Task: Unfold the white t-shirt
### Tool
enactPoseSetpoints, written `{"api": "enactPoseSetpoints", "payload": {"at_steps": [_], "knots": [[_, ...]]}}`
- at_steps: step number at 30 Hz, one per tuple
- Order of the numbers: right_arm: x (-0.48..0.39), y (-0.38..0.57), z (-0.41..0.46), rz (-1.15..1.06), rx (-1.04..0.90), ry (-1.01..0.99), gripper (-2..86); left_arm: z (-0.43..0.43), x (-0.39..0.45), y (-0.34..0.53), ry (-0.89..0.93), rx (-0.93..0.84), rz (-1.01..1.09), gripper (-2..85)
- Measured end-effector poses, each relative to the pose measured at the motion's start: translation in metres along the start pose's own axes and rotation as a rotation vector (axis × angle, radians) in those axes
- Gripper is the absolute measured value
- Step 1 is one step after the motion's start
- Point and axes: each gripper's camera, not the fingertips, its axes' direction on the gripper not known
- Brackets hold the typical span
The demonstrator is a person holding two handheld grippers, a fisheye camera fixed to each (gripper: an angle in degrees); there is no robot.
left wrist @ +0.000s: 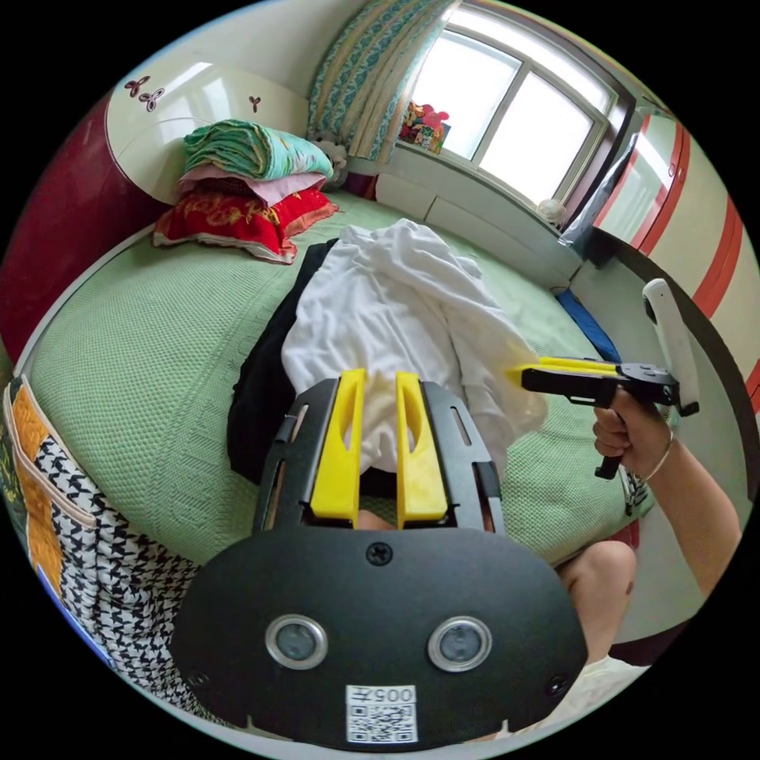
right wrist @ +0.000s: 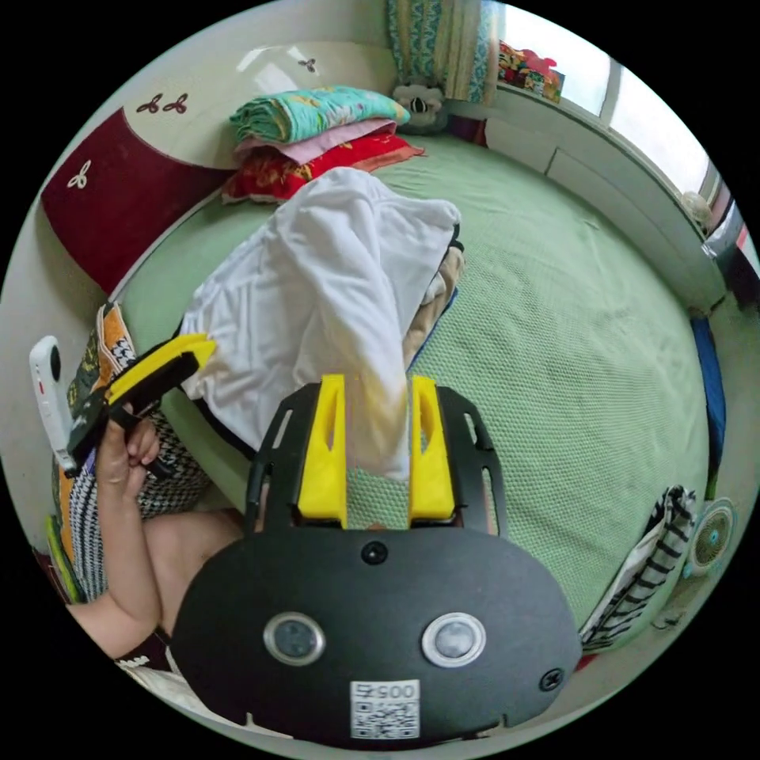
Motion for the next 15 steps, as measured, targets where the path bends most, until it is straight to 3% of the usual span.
{"api": "enactPoseSetpoints", "payload": {"at_steps": [6,15], "knots": [[0.006,-0.003,-0.031,-0.123,0.112,-0.039,15.9,0.003,0.002,-0.001,0.010,0.004,-0.010,7.4],[0.020,-0.036,-0.020,-0.144,0.019,0.081,10.7,0.017,0.014,-0.004,0.000,-0.001,-0.012,7.5]]}}
